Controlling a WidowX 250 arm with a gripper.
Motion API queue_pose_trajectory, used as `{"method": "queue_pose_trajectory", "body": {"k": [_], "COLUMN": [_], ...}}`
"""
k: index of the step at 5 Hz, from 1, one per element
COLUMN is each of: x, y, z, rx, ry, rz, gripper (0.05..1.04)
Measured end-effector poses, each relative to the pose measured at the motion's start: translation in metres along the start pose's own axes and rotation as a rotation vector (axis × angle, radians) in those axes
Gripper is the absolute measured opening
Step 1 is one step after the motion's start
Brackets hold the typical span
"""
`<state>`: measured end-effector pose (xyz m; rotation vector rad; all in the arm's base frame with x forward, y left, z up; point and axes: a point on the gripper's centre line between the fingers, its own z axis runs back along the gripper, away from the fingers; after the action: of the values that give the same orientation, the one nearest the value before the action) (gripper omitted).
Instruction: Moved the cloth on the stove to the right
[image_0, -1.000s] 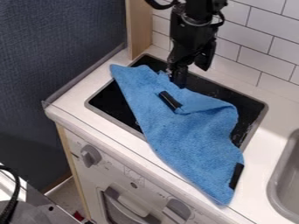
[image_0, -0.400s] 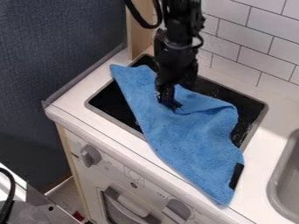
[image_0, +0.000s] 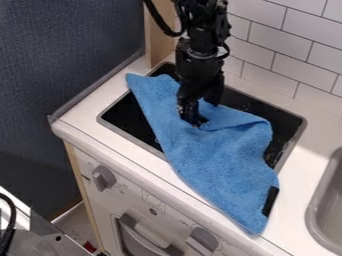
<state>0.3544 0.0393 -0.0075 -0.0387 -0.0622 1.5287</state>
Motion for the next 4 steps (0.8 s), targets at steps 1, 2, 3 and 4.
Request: {"method": "queue_pose_trajectory", "body": {"k": [1,2,3,4], "x": [-0.0024,-0.0008,-0.0006,-0.0009], "y": [0.0003,0.0003,-0.0016,-0.0031], "z": [-0.0074,-0.0135,-0.0141,-0.0154], "rx": [0.017,0.027,0.014,0.012], "ry": [0.020,0.036,0.038,0.044], "rz": [-0.012,-0.001,-0.001,-0.004], "gripper": [0.681,0.485,0.707,0.542]}}
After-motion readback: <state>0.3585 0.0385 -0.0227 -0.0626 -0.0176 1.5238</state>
